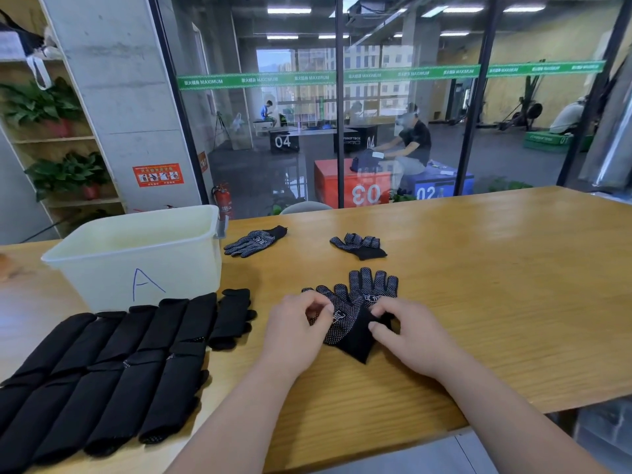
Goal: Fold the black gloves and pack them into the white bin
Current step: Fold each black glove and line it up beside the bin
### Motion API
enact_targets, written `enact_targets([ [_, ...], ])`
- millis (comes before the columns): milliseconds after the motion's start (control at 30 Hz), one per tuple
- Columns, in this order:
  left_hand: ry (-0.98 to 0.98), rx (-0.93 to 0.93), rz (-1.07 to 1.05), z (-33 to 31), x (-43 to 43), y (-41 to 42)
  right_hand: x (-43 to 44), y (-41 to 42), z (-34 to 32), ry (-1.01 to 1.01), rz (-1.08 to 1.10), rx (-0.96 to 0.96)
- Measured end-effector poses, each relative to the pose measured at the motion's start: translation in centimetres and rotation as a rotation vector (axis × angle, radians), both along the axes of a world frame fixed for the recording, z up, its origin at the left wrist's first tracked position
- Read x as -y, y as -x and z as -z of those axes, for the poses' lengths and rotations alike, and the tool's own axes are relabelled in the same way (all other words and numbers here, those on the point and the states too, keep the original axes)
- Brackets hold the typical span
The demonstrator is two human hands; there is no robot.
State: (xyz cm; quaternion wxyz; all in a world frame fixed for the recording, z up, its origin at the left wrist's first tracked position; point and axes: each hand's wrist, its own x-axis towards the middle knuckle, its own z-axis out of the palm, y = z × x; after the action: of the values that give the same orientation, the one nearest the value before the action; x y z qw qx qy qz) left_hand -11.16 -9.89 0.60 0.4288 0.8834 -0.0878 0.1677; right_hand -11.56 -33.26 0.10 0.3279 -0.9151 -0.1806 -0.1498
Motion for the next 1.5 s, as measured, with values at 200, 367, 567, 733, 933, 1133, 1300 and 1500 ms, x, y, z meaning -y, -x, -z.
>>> enact_targets([
  [200, -0.119, 0.142, -0.041, 0.3, -0.2, -0.6, -0.2, 0.9, -0.9, -0.068, -0.072, 0.014],
  [367, -0.190, 0.190, -0.055, 0.6, -0.1, -0.8, -0.1, 0.0, -4.1, -0.202, -0.055, -0.002],
  [567, -0.262, 0.182, -0.057, 0.6, -0.3, -0.8, -0.2, -0.9, -11.4, -0.132, -0.111, 0.071],
  [733, -0.240, 0.104, -0.009, 0.6, -0.5, -0.3, 1.0, -0.1, -15.6, -0.094, -0.123, 0.073],
  [933, -0.347, 0.029, 0.069, 0.7, -0.4, -0.5, 1.5, 0.3, -17.4, -0.185, -0.226, 0.051],
  [1133, -0.471, 0.029, 0.078, 0.9, -0.1, -0.5, 1.8, -2.6, -16.9, -0.060, -0.048, 0.086],
  [1300, -0.486, 0.026, 0.073, 1.3, -0.1, -0.8, 1.1, -3.3, -16.9, -0.139, 0.101, 0.401],
  [1500, -0.528, 0.014, 0.070, 1.2, 0.2, -1.0, -0.5, -3.3, -7.3, 0.189, -0.023, 0.219],
])
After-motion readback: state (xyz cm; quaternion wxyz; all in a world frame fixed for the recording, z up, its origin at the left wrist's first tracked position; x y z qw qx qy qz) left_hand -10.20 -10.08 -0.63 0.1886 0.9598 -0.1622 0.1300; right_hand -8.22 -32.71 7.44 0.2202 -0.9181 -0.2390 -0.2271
